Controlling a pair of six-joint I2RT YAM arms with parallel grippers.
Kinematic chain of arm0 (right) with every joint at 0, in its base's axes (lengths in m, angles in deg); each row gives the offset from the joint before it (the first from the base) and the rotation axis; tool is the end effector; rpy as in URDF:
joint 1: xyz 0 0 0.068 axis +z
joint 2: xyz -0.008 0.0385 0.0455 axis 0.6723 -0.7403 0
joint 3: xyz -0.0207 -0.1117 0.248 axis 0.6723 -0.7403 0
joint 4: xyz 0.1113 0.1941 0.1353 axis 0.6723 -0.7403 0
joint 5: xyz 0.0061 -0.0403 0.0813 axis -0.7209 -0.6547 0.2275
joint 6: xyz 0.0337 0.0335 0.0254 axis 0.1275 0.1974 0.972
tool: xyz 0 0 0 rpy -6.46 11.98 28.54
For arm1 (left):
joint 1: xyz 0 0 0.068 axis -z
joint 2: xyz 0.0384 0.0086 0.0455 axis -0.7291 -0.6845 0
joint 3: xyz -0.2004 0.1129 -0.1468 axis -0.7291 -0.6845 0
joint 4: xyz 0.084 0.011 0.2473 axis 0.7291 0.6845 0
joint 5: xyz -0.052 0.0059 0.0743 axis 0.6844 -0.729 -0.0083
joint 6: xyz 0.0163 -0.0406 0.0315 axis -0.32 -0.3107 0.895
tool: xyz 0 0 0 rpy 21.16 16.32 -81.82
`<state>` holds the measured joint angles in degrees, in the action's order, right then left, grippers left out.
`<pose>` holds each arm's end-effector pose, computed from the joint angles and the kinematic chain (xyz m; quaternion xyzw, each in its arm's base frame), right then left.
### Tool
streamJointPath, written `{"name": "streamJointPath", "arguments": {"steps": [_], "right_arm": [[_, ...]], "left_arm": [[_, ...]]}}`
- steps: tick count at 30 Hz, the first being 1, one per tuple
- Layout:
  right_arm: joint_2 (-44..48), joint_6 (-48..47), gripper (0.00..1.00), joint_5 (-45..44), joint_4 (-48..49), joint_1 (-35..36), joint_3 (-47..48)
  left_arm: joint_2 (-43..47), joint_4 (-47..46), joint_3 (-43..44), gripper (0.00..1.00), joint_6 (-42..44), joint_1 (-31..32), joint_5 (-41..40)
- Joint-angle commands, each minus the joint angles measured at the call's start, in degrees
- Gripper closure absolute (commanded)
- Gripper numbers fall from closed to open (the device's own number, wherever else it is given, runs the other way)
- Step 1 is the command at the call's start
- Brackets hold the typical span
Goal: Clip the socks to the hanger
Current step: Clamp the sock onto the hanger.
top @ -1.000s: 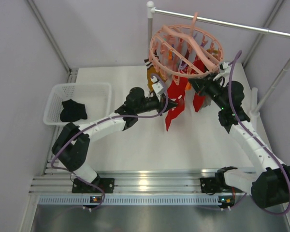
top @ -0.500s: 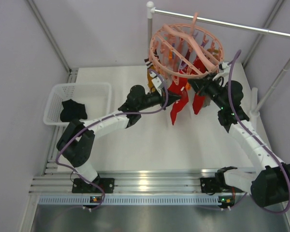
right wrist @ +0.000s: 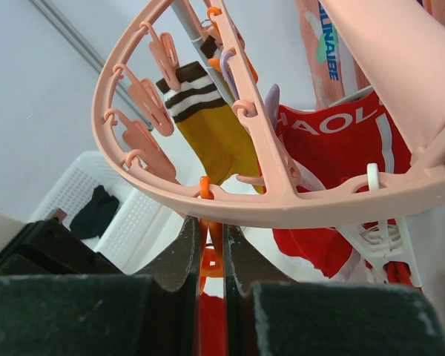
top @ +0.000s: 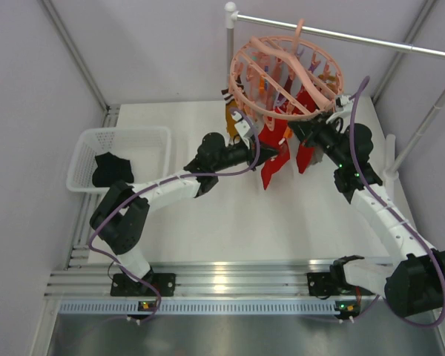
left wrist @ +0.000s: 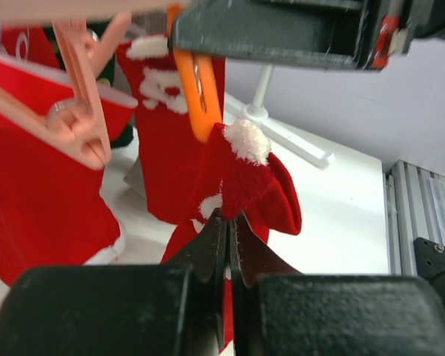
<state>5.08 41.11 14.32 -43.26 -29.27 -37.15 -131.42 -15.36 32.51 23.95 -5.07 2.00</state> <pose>0.2588 0.0708 0.3570 -0.0216 0.6978 0.3470 0.6263 0.2845 -0.2766 0.2990 0.3329 0.5861 -0.4823 0.5595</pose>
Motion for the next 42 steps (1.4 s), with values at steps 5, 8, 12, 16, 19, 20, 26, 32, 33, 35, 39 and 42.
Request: {"name": "streamJointPath", "arguments": {"steps": [5, 8, 12, 16, 19, 20, 26, 32, 33, 35, 39, 42], "right_arm": [[0.37, -0.08, 1.00, -0.11, -0.06, 0.04, 2.39], [0.55, -0.08, 1.00, -0.03, 0.02, 0.04, 2.13], [0.72, -0.17, 1.00, -0.03, 0.11, 0.04, 1.69], [0.63, -0.70, 1.00, -0.11, 0.11, -0.05, 1.60], [0.46, -1.40, 1.00, -0.73, -0.50, 0.03, 1.69], [0.37, -1.66, 1.00, -0.82, -0.59, 0.04, 1.69], [0.37, -2.63, 1.00, -0.99, -0.77, 0.04, 1.51], [0.63, -3.16, 1.00, -0.12, -0.68, 0.04, 1.43], [0.72, -3.25, 1.00, -0.03, -0.68, 0.04, 1.43], [0.90, -3.60, 1.00, -0.03, -0.68, 0.04, 1.34], [1.25, -3.86, 0.99, 0.85, -0.59, 0.04, 1.34], [1.43, -3.77, 0.76, 1.81, -0.42, 0.03, 1.43]], "left_arm": [[0.88, 0.74, -0.93, 1.00, -2.41, -0.25, -1.24], [0.00, 0.74, 0.21, 1.00, -2.94, -0.69, -1.68], [-1.14, 0.48, 2.15, 1.00, -4.34, -0.87, -1.95], [-1.76, 0.04, 3.82, 1.00, -4.70, -0.78, -2.39], [-1.94, -0.31, 4.70, 1.00, -5.23, -0.87, -2.13], [-2.11, -0.40, 4.87, 1.00, -5.49, -0.78, -1.86], [-2.02, -1.36, 5.40, 1.00, -6.72, -0.78, -1.51], [-2.11, -1.72, 6.72, 1.00, -7.51, -0.87, -1.60], [-2.20, -1.80, 6.98, 1.00, -7.51, -0.78, -1.60], [-2.46, -1.80, 7.68, 1.00, -7.77, -0.78, -1.60], [-2.90, -1.54, 8.56, 1.00, -8.21, -0.78, -1.16], [-3.08, -0.93, 9.01, 1.00, -8.13, -0.69, -1.16]]}}
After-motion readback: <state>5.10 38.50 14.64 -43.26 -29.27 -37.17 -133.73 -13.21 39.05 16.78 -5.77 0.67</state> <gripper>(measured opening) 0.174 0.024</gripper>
